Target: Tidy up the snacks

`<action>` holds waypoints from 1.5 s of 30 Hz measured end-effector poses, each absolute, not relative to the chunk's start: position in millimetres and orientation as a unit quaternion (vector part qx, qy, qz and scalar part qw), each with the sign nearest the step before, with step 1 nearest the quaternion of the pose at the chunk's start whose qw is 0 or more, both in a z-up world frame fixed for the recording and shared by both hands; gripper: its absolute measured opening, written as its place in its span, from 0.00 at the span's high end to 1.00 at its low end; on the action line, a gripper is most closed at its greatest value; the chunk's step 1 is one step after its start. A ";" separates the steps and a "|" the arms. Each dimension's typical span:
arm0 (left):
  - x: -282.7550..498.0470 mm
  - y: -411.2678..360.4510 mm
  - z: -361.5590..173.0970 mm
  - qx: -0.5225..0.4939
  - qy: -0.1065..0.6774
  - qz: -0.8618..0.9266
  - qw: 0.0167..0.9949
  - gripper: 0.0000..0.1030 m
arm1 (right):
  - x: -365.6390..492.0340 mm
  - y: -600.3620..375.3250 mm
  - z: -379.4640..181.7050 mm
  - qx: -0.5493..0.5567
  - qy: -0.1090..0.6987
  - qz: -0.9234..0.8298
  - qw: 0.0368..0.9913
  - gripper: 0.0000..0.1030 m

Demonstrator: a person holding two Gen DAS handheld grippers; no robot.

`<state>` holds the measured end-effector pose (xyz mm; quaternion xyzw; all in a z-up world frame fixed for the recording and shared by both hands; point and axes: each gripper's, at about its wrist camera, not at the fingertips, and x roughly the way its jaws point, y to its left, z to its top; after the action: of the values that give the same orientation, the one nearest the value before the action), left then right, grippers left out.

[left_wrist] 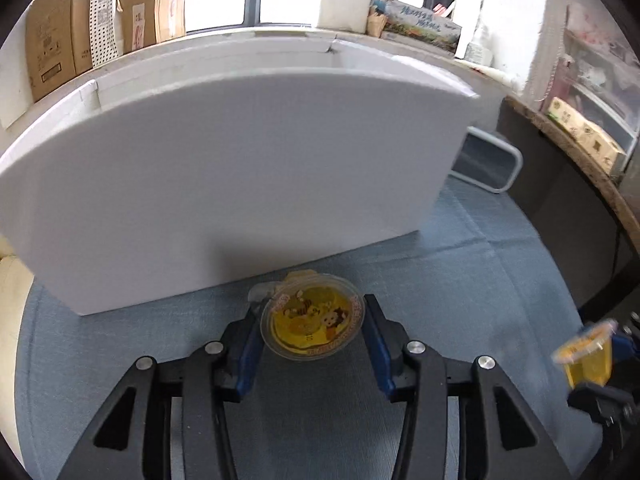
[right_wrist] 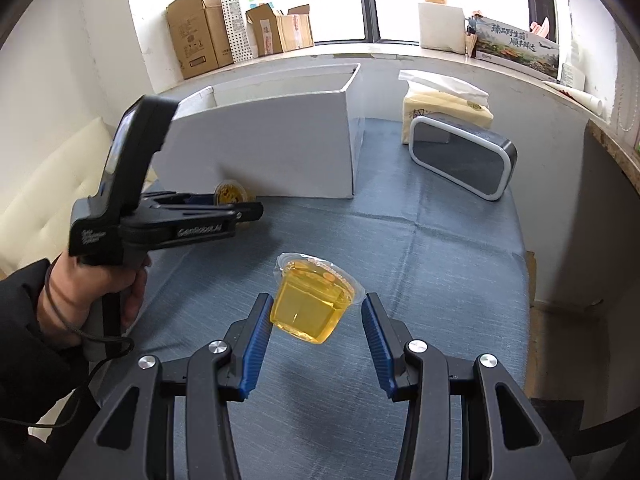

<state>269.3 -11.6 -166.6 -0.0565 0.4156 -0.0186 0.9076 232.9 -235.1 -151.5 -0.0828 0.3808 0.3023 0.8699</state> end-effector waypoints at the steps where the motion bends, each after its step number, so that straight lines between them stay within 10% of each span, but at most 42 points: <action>1: 260.9 -10.3 -160.8 -0.055 0.408 -0.024 0.911 0.51 | 232.7 -234.4 -150.6 -0.081 0.380 0.304 0.870 0.52; 15: 194.6 66.5 -60.6 -0.067 0.315 -0.037 0.946 0.51 | 260.7 -181.7 -106.3 -0.075 0.339 0.336 0.875 0.52; 33: 305.6 126.3 -45.2 -0.066 0.332 -0.034 0.940 0.50 | 388.6 -91.5 -60.0 -0.084 0.323 0.319 0.887 0.52; 35: 312.4 129.0 -49.6 -0.064 0.338 -0.019 0.939 0.33 | 397.7 -91.2 -67.2 -0.074 0.339 0.310 0.885 0.51; 36: 315.3 131.9 -52.0 -0.067 0.342 -0.011 0.937 0.03 | 402.2 -91.4 -71.7 -0.068 0.349 0.306 0.883 0.35; 37: 316.9 135.7 -55.0 -0.076 0.343 -0.004 0.936 0.01 | 403.6 -93.0 -75.5 -0.064 0.355 0.298 0.884 0.06; 38: 317.9 138.6 -58.1 -0.082 0.345 -0.003 0.935 0.00 | 403.5 -95.9 -77.7 -0.058 0.351 0.294 0.887 0.00; 45: 319.5 136.3 -72.4 -0.062 0.360 0.003 0.931 0.00 | 397.6 -102.7 -83.5 -0.066 0.337 0.273 0.898 0.00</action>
<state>319.5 136.3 -72.4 -0.0615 0.3596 0.0034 0.9311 397.6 -102.7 -83.5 -0.0661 0.3370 0.2734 0.8985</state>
